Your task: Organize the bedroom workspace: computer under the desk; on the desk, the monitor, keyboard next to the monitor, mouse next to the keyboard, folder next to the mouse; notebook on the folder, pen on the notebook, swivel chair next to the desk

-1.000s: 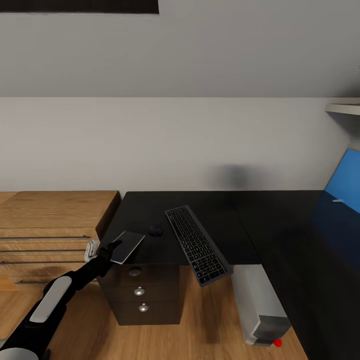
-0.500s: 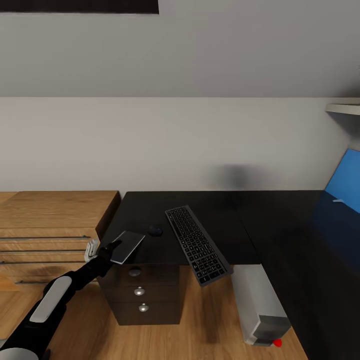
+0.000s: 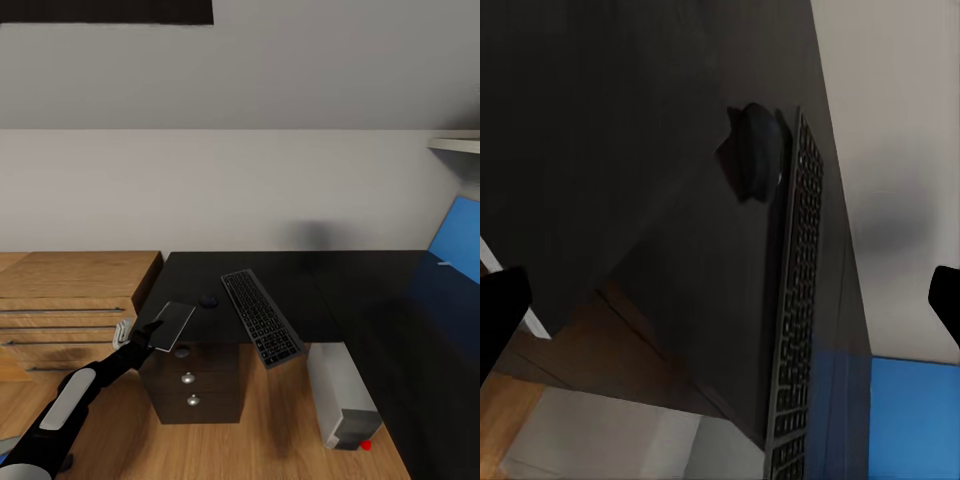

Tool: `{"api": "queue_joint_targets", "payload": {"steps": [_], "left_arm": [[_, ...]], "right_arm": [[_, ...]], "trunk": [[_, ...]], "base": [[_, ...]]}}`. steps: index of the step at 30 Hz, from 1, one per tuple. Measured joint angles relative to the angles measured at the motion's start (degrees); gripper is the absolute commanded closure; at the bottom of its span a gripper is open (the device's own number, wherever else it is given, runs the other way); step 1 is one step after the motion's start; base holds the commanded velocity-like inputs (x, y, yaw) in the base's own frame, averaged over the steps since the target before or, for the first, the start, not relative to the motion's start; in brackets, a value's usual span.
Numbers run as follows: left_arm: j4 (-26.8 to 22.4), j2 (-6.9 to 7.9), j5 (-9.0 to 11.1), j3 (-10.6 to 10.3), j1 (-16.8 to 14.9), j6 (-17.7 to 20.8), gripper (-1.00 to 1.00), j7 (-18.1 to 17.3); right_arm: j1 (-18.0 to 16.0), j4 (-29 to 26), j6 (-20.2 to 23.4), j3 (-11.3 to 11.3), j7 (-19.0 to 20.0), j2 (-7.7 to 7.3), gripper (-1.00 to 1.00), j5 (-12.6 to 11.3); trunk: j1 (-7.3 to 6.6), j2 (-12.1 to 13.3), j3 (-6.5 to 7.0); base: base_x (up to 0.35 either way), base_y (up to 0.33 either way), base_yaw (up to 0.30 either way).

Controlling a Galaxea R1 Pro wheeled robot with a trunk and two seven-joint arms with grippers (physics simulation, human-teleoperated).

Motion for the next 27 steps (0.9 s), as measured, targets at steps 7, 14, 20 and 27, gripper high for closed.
{"api": "queue_joint_targets", "payload": {"steps": [7, 14, 20, 27], "left_arm": [[0.01, -0.03, 0.0, 0.0, 0.0, 0.06, -1.0, 0.0], [0.03, -0.06, 0.01, 0.0, 0.0, 0.07, -1.0, 0.0], [0.92, -0.01, 0.01, 0.0, 0.0, 0.08, -1.0, 0.0], [2.6, -0.02, -0.01, -0.04, 0.0, 0.05, -1.0, 0.0]], "right_arm": [[0.0, 0.0, 0.0, 0.0, 0.0, -0.03, -1.0, -0.01], [0.0, 0.0, 0.0, 0.05, 0.0, -0.02, -1.0, 0.0], [0.0, 0.0, 0.0, 0.08, 0.0, -0.01, -1.0, 0.0], [0.0, 0.0, 0.0, 0.05, 0.0, -0.01, -1.0, 0.0]], "trunk": [[-0.01, 0.0, 0.0], [-0.01, 0.0, 0.0], [-0.01, 0.0, 0.0], [-0.01, 0.0, 0.0]], "base": [[-0.027, 0.0, 0.0], [-0.006, 0.0, 0.0], [-0.001, 0.0, 0.0], [0.0, 0.0, 0.0]]}}
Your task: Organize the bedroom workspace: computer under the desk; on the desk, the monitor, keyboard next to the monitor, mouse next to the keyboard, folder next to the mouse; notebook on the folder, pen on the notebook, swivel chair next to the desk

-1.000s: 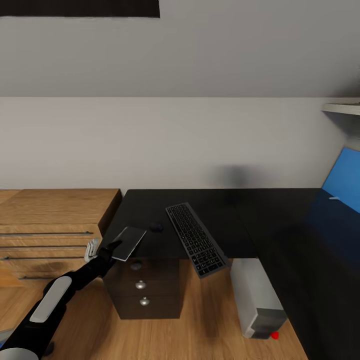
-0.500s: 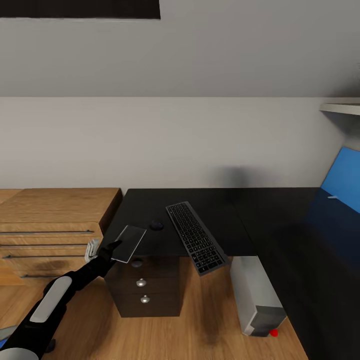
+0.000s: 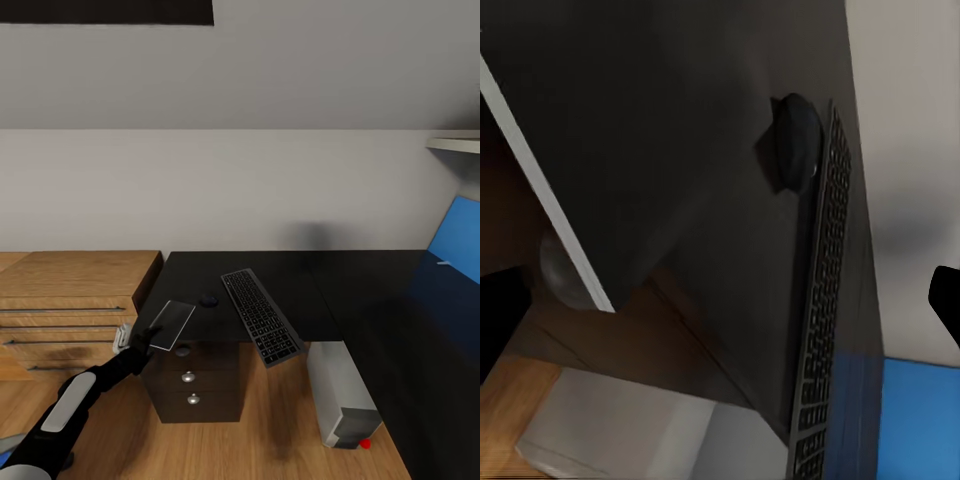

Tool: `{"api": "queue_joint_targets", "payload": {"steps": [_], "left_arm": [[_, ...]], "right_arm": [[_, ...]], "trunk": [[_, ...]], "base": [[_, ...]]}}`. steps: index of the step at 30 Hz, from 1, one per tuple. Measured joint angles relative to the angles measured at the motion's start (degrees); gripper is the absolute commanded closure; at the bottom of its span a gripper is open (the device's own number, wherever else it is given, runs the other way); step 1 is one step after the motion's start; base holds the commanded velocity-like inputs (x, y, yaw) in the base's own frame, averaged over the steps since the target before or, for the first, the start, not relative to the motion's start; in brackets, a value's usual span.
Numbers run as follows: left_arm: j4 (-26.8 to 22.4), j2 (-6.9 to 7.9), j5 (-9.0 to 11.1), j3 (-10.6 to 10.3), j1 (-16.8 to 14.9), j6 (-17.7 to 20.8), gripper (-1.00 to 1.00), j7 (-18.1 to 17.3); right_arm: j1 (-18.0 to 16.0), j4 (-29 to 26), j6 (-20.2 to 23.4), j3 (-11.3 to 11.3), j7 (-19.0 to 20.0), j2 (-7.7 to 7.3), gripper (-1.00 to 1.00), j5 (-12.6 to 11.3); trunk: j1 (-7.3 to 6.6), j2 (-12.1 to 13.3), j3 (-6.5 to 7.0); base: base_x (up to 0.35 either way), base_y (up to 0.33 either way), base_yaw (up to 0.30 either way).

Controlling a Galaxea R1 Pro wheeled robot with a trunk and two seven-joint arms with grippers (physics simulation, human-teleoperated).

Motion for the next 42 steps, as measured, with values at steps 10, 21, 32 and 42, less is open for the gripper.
{"api": "queue_joint_targets", "payload": {"steps": [10, 21, 32, 42], "left_arm": [[3.49, -0.01, -0.13, -0.1, 0.0, -0.04, -1.0, 0.02], [6.32, 0.0, -0.25, -0.14, 0.0, -0.1, -1.0, -0.05], [7.54, -0.07, -0.35, -0.34, 0.0, 0.23, -1.0, -0.08], [7.62, -0.08, -0.4, -0.36, 0.0, 0.27, -1.0, -0.08]], "right_arm": [[0.0, -0.07, -0.07, -0.25, -0.06, -0.04, -1.0, -0.29], [-0.01, -0.09, -0.02, -0.31, -0.08, -0.04, -1.0, -0.36], [0.0, -0.09, 0.01, -0.32, -0.08, -0.04, -1.0, -0.33], [0.0, -0.09, 0.0, -0.32, -0.08, -0.04, -1.0, -0.36]], "trunk": [[0.0, 0.0, 0.0], [0.01, 0.0, 0.0], [0.02, 0.0, 0.0], [0.0, 0.0, 0.0]], "base": [[0.0, 0.0, 0.0], [-0.016, 0.0, 0.0], [-0.216, 0.0, 0.0], [-0.05, 0.0, 0.0]]}}
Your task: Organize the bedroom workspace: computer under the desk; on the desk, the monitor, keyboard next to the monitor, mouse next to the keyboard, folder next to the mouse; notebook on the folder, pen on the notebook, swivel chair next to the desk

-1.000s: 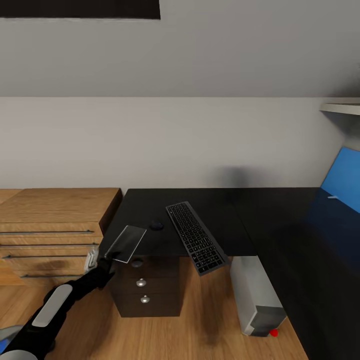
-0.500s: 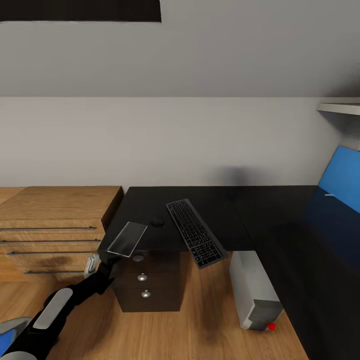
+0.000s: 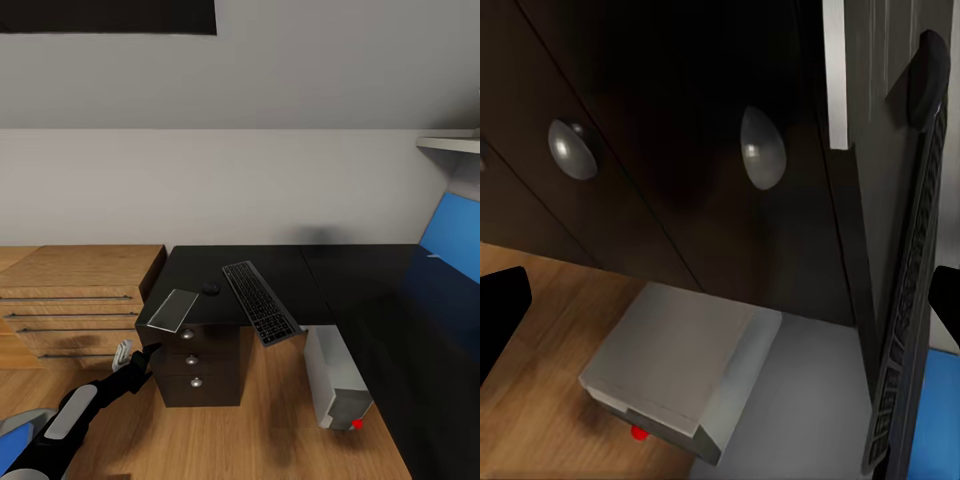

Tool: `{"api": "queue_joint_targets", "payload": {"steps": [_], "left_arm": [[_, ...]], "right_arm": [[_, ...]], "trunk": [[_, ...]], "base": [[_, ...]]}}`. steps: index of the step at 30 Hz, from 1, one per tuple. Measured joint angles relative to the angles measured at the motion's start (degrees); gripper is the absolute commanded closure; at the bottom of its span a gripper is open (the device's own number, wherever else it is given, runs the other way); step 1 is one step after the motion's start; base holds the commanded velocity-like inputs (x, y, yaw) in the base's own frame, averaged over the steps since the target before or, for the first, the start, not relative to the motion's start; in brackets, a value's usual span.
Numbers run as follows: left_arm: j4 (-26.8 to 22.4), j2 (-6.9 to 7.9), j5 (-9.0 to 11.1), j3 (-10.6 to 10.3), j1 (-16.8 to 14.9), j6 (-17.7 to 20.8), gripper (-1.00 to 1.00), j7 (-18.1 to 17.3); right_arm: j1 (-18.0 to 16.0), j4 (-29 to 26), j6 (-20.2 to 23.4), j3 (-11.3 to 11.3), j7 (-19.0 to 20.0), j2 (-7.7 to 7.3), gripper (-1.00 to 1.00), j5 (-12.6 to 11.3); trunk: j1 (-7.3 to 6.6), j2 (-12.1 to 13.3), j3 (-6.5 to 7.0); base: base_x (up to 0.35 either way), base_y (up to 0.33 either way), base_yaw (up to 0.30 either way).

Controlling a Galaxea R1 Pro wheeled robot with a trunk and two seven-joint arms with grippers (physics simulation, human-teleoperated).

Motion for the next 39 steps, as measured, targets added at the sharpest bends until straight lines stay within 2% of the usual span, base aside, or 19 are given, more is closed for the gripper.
{"api": "queue_joint_targets", "payload": {"steps": [12, 16, 20, 23, 24, 25, 29, 34, 39], "left_arm": [[-0.01, -0.04, -0.01, -1.28, 0.0, 0.15, -1.0, -0.06], [0.03, -0.05, -0.01, -3.43, 0.0, 0.2, -1.0, -0.06], [0.01, -0.05, -0.14, -6.86, 0.01, 0.11, -1.0, -0.01], [0.02, -0.06, -0.46, -10.24, 0.01, -0.02, -1.0, 0.05], [0.01, -0.06, -0.62, -11.53, 0.01, -0.08, -1.0, 0.07], [0.02, -0.06, -0.97, -14.2, 0.02, -0.18, -1.0, 0.09], [0.08, -0.06, -1.88, -19.28, 0.02, -0.39, -1.0, 0.11], [0.66, -0.05, -3.33, -23.33, 0.03, -1.47, -1.0, 0.12], [3.25, -0.05, -5.81, -26.95, 0.03, -5.32, -1.0, 0.14]], "right_arm": [[0.0, 0.0, 0.0, 0.0, 0.0, 0.0, -1.0, 0.02], [0.0, 0.0, 0.0, 0.0, 0.0, 0.0, -1.0, 0.02], [0.0, 0.0, 0.0, 0.0, 0.0, 0.0, -1.0, 0.06], [0.0, 0.0, 0.02, 0.0, -0.1, 0.05, -1.0, 0.05], [0.0, -0.02, 0.06, 0.01, -0.19, 0.09, -1.0, 0.01], [0.0, -0.03, 0.13, 0.01, -0.25, 0.13, -1.0, -0.02], [-0.02, -0.22, 0.8, -0.05, -0.84, 0.24, -1.0, -0.21], [-0.07, -2.47, 2.9, -0.08, -3.33, 0.6, -1.0, -0.67], [-0.06, -7.06, 8.42, -0.07, -7.19, 0.99, -1.0, -0.55]], "trunk": [[0.0, 0.0, 0.0], [0.0, 0.0, 0.0], [0.0, 0.0, 0.0], [0.0, 0.0, 0.0], [0.0, 0.0, 0.0], [0.0, 0.0, 0.0], [0.0, 0.0, 0.0], [0.0, 0.0, 0.0], [0.0, 0.0, 0.0]], "base": [[-0.004, 0.0, 0.0], [0.0, 0.0, 0.0], [0.0, 0.0, 0.0], [0.0, 0.0, 0.0], [0.0, 0.0, 0.0], [0.0, 0.0, 0.0], [0.0, 0.0, 0.0], [0.0, 0.0, 0.0], [0.0, 0.0, 0.0]]}}
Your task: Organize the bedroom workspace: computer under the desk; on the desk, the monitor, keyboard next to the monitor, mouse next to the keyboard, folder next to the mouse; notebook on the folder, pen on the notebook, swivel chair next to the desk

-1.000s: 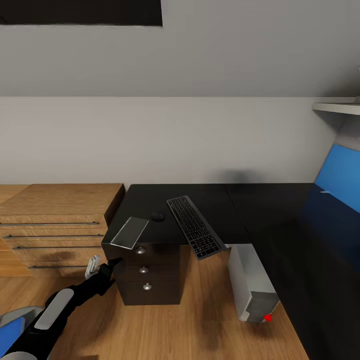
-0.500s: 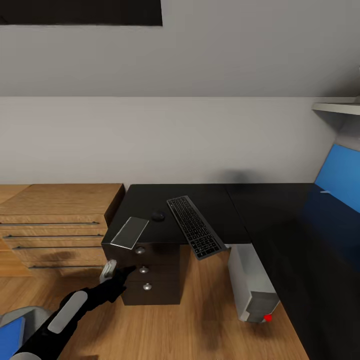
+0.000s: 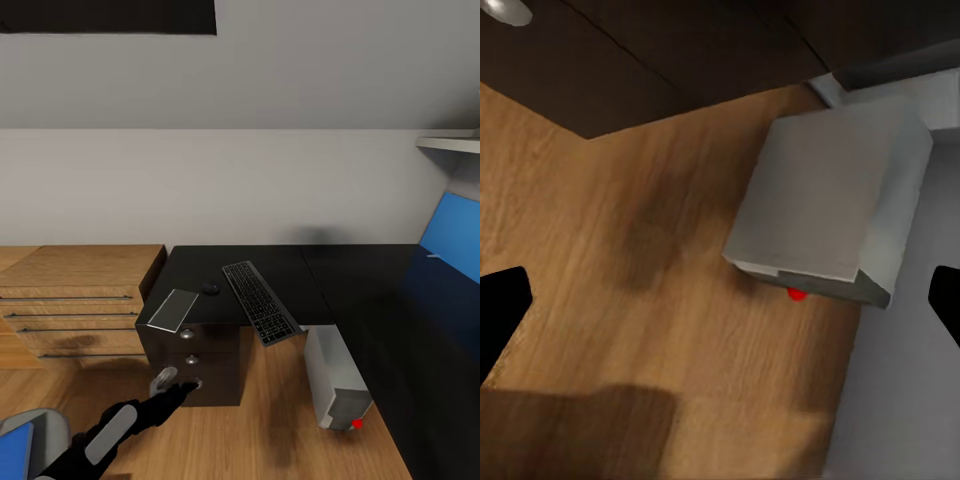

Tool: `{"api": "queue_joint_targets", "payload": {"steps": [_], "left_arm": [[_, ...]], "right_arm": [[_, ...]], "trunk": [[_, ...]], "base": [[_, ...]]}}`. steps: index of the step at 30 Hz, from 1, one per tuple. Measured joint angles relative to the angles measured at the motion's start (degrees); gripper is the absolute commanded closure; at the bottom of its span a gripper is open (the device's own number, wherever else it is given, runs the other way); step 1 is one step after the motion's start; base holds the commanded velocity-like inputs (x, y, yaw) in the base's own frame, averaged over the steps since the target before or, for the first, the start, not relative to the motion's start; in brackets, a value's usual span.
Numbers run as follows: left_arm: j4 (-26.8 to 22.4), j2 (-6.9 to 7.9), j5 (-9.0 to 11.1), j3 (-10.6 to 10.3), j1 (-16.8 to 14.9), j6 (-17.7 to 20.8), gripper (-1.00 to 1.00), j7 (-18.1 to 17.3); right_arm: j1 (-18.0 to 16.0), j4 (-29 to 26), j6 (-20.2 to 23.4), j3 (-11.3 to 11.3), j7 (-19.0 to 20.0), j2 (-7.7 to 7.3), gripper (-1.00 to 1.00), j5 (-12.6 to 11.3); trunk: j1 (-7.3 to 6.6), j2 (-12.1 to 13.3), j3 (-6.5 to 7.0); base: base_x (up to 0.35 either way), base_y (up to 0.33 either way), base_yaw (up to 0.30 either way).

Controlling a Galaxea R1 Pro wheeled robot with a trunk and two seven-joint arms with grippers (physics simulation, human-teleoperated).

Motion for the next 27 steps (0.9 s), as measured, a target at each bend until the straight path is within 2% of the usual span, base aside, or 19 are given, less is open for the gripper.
{"api": "queue_joint_targets", "payload": {"steps": [1, 2, 4, 10, 11, 13, 19, 27], "left_arm": [[0.7, 0.0, -0.55, -0.83, 0.0, -1.23, -1.0, -0.01], [2.16, 0.0, -1.52, -2.61, 0.0, -3.92, -1.0, -0.03], [3.75, 0.0, -2.21, -4.56, 0.0, -6.85, -1.0, -0.04], [9.49, -0.26, -3.14, -11.32, 0.01, -15.19, -1.0, -0.1], [11.41, -0.77, -3.27, -13.43, 0.01, -17.56, -1.0, -0.12], [13.29, -1.43, -3.38, -15.15, 0.01, -19.58, -1.0, -0.13], [17.38, -2.72, -3.77, -17.45, 0.0, -22.54, -1.0, -0.14], [20.73, -3.28, -3.79, -18.0, 0.01, -25.61, -1.0, -0.07]], "right_arm": [[0.0, -0.97, 1.51, 0.0, -0.67, 0.06, -1.0, 0.07], [-0.03, -3.1, 4.72, 0.04, -1.69, 0.14, -1.0, 0.25], [-0.04, -5.62, 8.03, 0.02, -2.24, 0.17, -1.0, 0.18], [-0.07, -13.4, 16.4, 0.01, -3.13, 0.21, -1.0, 0.43], [-0.15, -15.46, 18.38, 0.02, -3.24, 0.2, -1.0, 0.48], [-0.24, -17.2, 19.93, 0.01, -3.3, 0.21, -1.0, 0.47], [-0.97, -19.73, 22.09, -0.05, -3.47, 0.24, -1.0, 0.31], [-4.02, -20.81, 22.83, -0.11, -4.27, 0.45, -1.0, 0.15]], "trunk": [[0.0, 0.0, 0.0], [0.0, 0.0, 0.0], [0.0, 0.0, 0.0], [0.0, 0.0, 0.0], [0.0, 0.0, 0.0], [0.0, 0.0, 0.0], [0.0, 0.0, 0.0], [0.0, 0.0, 0.01]], "base": [[0.0, 0.0, 0.0], [0.0, 0.0, 0.0], [0.0, 0.0, 0.0], [0.0, 0.0, 0.0], [0.0, 0.0, 0.0], [0.0, 0.0, 0.0], [0.0, 0.0, 0.0], [0.0, 0.0, 0.0]]}}
